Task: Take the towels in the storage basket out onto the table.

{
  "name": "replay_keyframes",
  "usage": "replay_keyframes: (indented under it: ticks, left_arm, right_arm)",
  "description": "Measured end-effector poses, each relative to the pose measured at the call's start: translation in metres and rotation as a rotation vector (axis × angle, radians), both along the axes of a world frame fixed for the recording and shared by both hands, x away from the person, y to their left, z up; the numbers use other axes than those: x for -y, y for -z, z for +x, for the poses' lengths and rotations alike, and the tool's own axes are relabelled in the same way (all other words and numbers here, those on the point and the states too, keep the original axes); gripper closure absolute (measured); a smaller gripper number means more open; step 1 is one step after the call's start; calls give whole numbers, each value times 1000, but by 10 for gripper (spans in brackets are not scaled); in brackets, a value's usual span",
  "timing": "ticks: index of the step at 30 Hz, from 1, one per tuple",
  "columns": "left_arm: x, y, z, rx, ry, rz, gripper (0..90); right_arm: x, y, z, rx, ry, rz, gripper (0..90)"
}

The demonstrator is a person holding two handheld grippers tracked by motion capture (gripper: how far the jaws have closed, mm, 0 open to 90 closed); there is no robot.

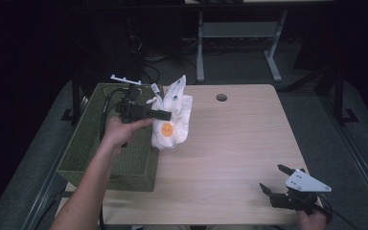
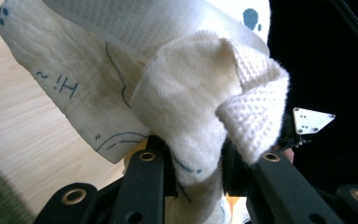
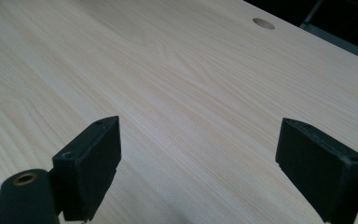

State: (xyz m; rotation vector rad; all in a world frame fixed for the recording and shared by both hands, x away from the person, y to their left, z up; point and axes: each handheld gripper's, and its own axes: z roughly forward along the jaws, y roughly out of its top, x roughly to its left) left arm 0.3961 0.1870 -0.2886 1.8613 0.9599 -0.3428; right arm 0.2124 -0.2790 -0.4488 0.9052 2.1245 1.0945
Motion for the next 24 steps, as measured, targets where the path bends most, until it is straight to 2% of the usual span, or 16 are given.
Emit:
replay_keyframes:
  ticks: [6, 13, 19, 24]
  left_arm:
    - [22, 4, 2, -4, 33, 5, 734]
    - [36, 7, 5, -1, 49, 17, 732]
    - [48, 12, 10, -2, 54, 1, 730]
    - [55, 14, 13, 2, 52, -30, 730]
  right_arm:
    - [1, -1, 0, 0, -5, 2, 137]
    - [0, -2, 0, 9, 1, 8, 137]
    - [-3, 0, 2, 5, -7, -10, 137]
    - [0, 0, 2, 5, 5, 3, 137]
